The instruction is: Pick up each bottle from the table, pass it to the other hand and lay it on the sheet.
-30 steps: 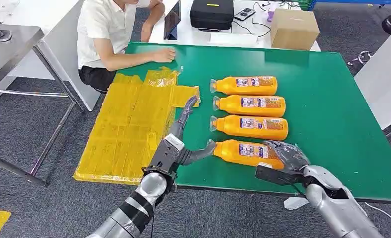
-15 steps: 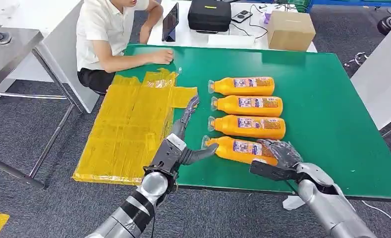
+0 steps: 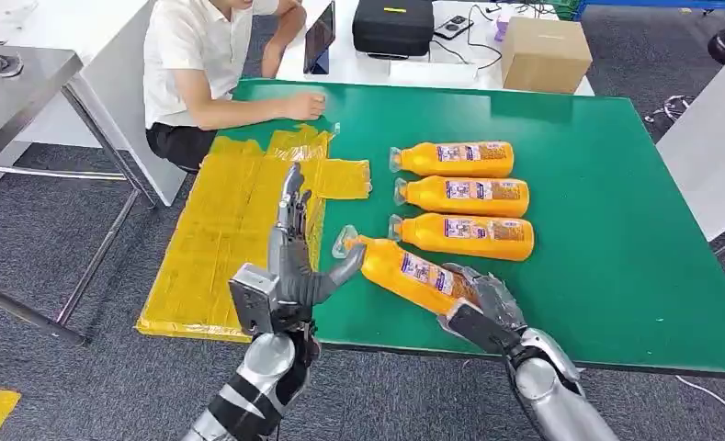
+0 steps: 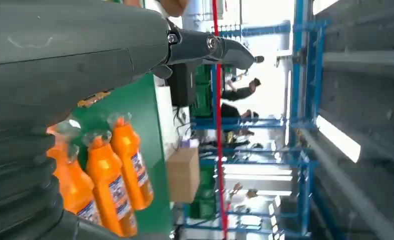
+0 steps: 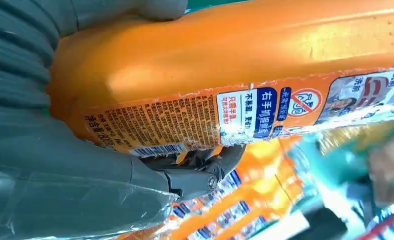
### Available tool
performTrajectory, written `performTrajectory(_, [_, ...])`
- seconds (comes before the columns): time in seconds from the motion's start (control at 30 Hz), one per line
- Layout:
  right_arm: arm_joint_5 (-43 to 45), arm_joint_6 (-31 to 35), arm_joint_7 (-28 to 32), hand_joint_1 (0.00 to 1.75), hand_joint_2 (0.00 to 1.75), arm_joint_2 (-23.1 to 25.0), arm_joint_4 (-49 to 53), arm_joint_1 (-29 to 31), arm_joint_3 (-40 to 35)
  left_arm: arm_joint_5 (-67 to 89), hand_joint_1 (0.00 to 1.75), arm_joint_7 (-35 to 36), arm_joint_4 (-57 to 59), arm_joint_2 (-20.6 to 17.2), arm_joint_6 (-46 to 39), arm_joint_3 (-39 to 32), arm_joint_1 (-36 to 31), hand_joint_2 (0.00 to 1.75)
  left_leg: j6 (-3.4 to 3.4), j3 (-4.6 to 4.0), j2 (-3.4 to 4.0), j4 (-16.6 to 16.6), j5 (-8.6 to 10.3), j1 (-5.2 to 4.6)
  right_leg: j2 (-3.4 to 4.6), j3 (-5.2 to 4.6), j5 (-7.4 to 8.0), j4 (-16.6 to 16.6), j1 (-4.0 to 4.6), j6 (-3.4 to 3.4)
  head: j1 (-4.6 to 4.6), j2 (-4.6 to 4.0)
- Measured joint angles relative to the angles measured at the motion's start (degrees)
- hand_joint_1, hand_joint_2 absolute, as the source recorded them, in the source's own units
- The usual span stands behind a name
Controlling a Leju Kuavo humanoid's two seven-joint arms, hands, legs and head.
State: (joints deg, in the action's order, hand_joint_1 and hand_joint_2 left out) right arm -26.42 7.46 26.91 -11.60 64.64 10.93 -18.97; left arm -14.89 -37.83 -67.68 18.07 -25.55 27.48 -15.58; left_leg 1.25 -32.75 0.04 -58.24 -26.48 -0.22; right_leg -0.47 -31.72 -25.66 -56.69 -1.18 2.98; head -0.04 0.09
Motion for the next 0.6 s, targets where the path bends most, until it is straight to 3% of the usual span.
performTrajectory(0.23, [3.8,3.2,1.0,1.75,1.75,4.2,7.0,-5.7,6.2,-3.3,0.00,0.5,-8.7,-3.0,3.2,3.5,7.9,1.75,0.01,-0.20,-0.01,0.0,-0.02,-0.06,-0.02,-0.20,-0.01,0.0,-0.07,0.00,0.02,0.00])
performTrajectory(0.43, [4.0,4.5,2.2,1.75,1.75,6.3,12.0,-10.5,8.9,-8.5,0.00,2.2,-14.5,-7.0,14.8,6.1,14.4,1.75,0.00,-0.28,0.00,0.0,-0.02,-0.04,-0.01,-0.30,-0.01,0.0,-0.05,0.00,0.00,0.00])
performTrajectory(0.6, [4.3,4.4,4.1,1.75,1.75,7.6,13.1,-10.8,9.2,-12.1,0.00,7.3,-15.6,-8.6,23.5,7.3,15.2,1.75,0.00,-0.27,0.00,0.0,0.00,-0.03,-0.01,-0.27,-0.01,0.0,-0.05,0.00,0.00,0.00])
